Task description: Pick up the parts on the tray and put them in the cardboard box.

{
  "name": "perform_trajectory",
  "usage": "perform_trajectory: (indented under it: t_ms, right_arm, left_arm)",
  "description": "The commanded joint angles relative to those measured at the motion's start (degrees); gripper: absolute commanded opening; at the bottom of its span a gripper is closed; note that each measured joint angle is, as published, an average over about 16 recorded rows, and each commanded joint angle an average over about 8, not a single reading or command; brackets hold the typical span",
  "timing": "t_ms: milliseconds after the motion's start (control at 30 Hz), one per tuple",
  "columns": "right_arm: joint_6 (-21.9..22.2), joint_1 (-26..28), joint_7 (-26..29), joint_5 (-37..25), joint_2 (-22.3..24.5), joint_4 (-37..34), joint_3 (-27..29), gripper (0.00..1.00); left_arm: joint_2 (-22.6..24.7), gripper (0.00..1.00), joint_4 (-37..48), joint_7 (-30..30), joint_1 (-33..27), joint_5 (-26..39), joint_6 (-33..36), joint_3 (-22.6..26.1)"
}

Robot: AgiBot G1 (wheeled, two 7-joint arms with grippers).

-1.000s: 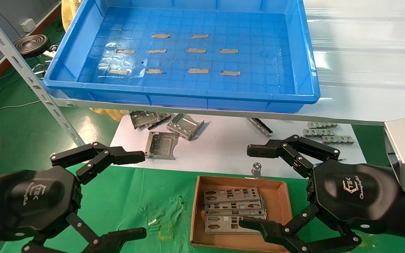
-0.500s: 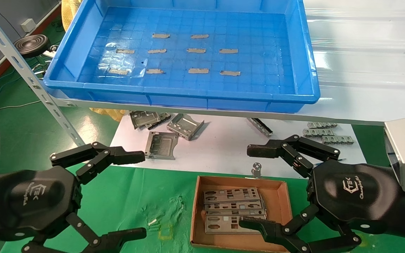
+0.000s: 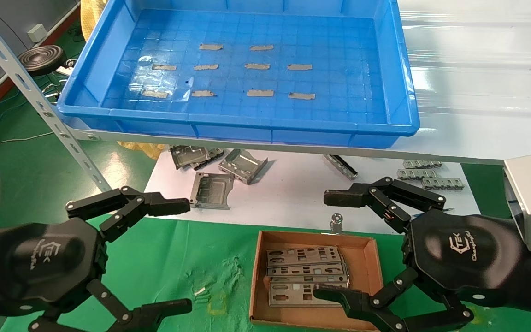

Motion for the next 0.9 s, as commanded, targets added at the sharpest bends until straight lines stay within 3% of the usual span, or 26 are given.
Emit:
perform_trajectory:
  t_ms: [33, 900]
  right_arm:
    - [0.00, 0.00, 0.00, 0.00, 0.00, 0.00, 0.00, 1.00]
    - [0.00, 0.00, 0.00, 0.00, 0.00, 0.00, 0.00, 1.00]
  left_arm:
    - [0.00, 1.00, 0.00, 0.00, 0.00, 0.00, 0.00, 0.00]
    - [0.00, 1.00, 0.00, 0.00, 0.00, 0.00, 0.00, 0.00]
